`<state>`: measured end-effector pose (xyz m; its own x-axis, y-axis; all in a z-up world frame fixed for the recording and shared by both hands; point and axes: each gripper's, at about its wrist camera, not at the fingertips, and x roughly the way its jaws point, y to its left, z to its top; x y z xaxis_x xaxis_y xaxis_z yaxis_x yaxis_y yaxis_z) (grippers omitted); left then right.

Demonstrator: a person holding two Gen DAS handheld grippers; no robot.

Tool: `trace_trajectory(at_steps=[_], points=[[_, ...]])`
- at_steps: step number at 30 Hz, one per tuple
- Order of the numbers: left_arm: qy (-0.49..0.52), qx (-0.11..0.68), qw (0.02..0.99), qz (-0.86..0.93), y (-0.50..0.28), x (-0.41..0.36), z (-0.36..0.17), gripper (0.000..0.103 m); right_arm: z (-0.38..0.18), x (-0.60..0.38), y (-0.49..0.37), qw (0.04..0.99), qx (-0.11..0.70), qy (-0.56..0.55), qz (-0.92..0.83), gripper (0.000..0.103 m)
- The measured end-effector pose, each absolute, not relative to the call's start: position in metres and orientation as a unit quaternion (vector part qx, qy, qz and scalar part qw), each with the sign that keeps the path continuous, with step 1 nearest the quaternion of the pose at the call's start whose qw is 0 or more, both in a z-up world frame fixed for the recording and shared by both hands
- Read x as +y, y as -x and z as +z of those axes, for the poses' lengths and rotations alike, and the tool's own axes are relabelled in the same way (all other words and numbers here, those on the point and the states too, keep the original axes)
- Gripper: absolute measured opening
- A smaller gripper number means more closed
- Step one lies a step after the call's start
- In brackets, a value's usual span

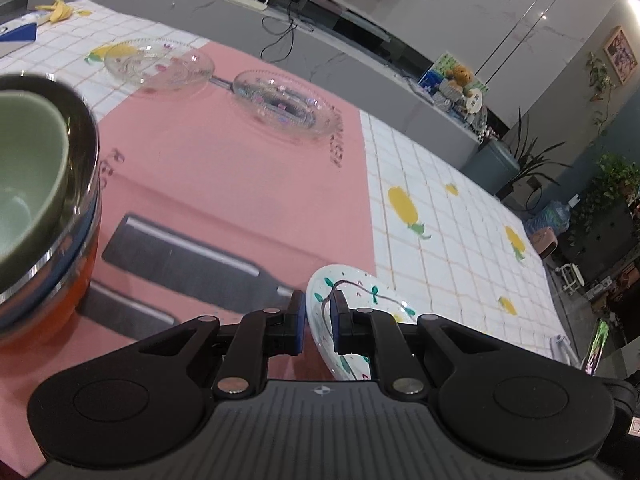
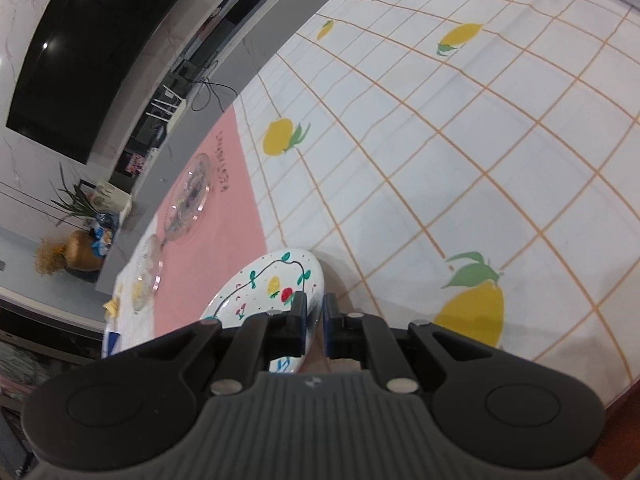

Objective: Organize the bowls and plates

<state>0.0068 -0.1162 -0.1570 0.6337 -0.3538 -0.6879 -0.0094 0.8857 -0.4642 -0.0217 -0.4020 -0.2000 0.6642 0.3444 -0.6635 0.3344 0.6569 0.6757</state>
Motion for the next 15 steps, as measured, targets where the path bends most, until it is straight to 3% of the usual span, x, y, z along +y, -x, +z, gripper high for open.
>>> trace_trajectory(at_steps=[15], points=[[0.206,0.444,0.867,-0.092,0.006,-0.117,-0.178,0.014,-0.211,-0.399,0.032,0.814,0.426,-0.394,-0.011,0.009]])
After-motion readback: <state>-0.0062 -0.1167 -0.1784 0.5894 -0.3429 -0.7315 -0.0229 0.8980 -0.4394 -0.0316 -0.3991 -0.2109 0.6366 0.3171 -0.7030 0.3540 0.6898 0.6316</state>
